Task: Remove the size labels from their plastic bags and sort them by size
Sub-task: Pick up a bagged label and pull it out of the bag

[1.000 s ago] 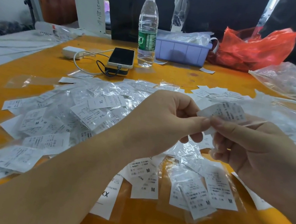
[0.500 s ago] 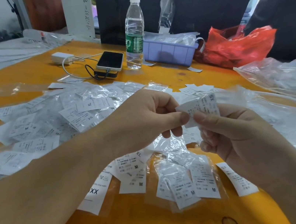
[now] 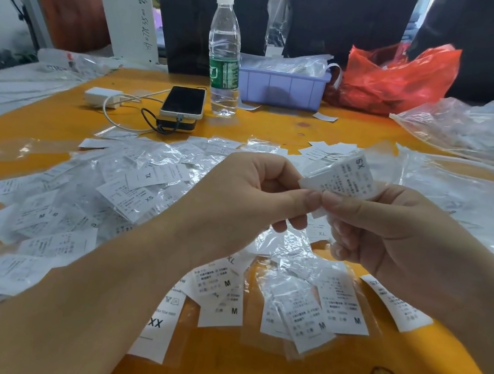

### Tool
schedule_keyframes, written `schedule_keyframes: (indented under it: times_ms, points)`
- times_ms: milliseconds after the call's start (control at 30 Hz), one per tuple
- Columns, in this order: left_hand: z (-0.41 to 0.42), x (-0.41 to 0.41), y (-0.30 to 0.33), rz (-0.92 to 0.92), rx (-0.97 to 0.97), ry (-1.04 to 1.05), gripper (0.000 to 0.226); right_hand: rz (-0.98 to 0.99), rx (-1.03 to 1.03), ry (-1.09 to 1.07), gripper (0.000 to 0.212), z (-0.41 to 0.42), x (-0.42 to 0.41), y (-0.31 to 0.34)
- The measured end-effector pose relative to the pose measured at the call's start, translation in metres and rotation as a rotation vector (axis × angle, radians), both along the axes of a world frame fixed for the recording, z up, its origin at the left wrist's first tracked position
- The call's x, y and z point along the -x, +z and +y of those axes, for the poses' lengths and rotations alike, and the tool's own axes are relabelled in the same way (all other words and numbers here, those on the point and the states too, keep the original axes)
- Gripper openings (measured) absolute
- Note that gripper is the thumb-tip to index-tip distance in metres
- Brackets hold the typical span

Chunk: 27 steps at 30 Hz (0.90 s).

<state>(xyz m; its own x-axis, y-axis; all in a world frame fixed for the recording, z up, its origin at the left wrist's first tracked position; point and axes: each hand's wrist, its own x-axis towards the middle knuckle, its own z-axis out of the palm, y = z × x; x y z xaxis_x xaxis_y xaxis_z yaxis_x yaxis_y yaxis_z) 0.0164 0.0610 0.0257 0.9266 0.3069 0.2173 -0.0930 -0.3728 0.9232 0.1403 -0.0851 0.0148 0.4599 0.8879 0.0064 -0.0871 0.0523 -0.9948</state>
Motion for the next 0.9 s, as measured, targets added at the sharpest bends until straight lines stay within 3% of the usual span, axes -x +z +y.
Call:
schedule_keyframes:
  times_ms: [133, 200, 433, 667, 900]
  points:
    - [0.0023, -0.0003, 0.0012, 0.037, 0.143, -0.053, 0.028, 0.012, -0.011, 0.075, 0.011, -0.0013, 0.0000, 0.0019]
    - [0.0030, -0.0005, 0.0015, 0.059, 0.206, -0.097, 0.036, 0.029, 0.002, 0.107, 0.017, -0.0016, 0.0002, 0.0023]
    - [0.0035, 0.0001, 0.0032, 0.008, 0.198, -0.084, 0.018, 0.075, 0.021, 0.089, 0.027, -0.0005, 0.0008, 0.0016]
    - [0.0056, -0.0002, 0.0036, 0.001, 0.160, 0.017, 0.021, 0.059, -0.056, -0.066, 0.019, 0.0013, -0.0014, 0.0041]
    - [0.0054, -0.0015, 0.0017, 0.026, 0.098, 0.064, 0.031, -0.049, -0.009, -0.068, 0.013, 0.0011, 0.0001, 0.0025]
